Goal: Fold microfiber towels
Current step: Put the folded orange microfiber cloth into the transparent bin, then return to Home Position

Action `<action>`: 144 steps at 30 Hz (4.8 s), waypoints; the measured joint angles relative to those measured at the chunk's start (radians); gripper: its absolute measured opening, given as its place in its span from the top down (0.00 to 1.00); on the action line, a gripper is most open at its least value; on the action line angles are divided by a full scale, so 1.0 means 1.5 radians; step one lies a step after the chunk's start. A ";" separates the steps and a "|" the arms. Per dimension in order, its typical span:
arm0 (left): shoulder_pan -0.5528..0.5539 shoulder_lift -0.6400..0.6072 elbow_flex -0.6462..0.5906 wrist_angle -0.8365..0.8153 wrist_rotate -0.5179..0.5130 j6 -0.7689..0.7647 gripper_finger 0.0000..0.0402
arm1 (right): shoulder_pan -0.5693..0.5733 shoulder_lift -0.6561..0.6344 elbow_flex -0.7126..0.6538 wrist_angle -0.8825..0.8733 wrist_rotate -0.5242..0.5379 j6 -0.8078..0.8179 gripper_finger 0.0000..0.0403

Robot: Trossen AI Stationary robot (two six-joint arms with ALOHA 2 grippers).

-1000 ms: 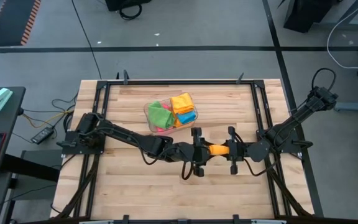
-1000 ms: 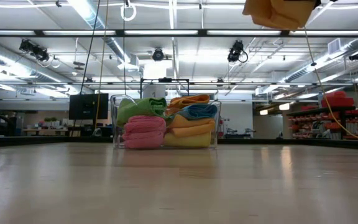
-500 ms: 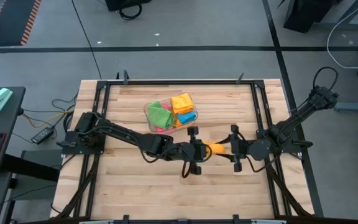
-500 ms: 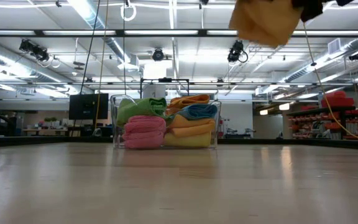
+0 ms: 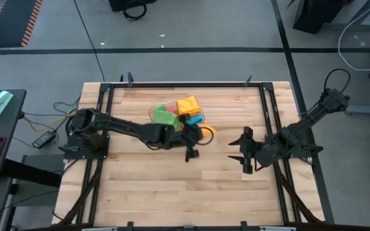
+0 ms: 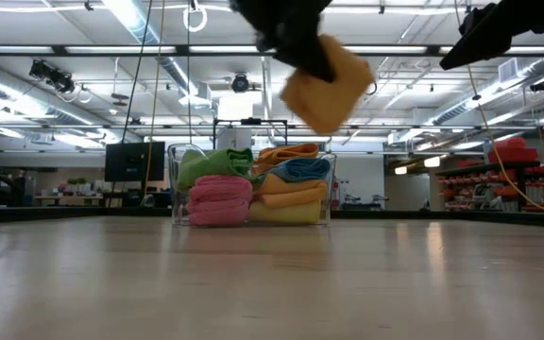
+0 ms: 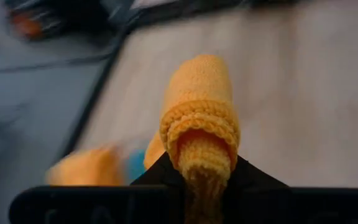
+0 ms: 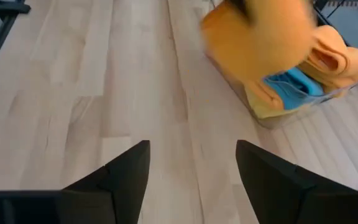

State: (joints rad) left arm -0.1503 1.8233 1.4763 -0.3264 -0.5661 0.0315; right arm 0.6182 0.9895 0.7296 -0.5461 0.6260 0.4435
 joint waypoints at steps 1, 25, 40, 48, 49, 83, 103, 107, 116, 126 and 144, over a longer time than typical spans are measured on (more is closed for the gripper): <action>0.004 -0.015 -0.003 -0.040 -0.031 0.004 0.88 | 0.000 0.005 0.000 0.004 0.001 0.001 0.39; 0.072 0.084 -0.001 -0.444 -0.209 0.179 0.86 | -0.001 0.017 -0.001 0.080 0.024 -0.014 0.40; 0.101 0.067 0.002 -0.445 0.034 0.092 0.53 | 0.000 0.017 -0.001 0.088 0.024 -0.014 0.40; 0.126 0.056 0.056 -0.478 0.159 0.065 0.38 | 0.000 0.018 -0.001 0.093 0.024 -0.014 0.40; 0.129 0.056 0.064 -0.490 0.176 0.056 0.37 | 0.000 0.018 -0.001 0.095 0.024 -0.014 0.40; 0.178 0.017 -0.026 -0.394 0.292 -0.060 0.55 | 0.000 0.018 -0.001 0.104 0.018 -0.011 0.40; 0.136 -0.070 0.056 -0.400 0.287 -0.045 0.52 | 0.006 0.015 -0.001 0.078 -0.003 -0.026 0.40; 0.101 -0.105 -0.002 -0.287 0.290 -0.009 0.58 | 0.009 0.002 -0.001 0.086 -0.003 -0.069 0.40; 0.077 -0.233 -0.168 -0.091 0.299 -0.022 0.73 | -0.026 -0.091 -0.064 0.179 -0.068 -0.176 0.49; 0.071 -0.388 -0.360 0.084 0.306 -0.028 0.79 | -0.088 -0.225 -0.153 0.284 -0.195 -0.250 0.63; 0.073 -0.620 -0.599 0.246 0.306 -0.058 0.83 | -0.212 -0.395 -0.214 0.374 -0.349 -0.324 0.76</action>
State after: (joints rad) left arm -0.0414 0.8938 0.5774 0.0420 -0.1074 -0.0556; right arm 0.3000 0.3975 0.4092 0.0150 0.1029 -0.0426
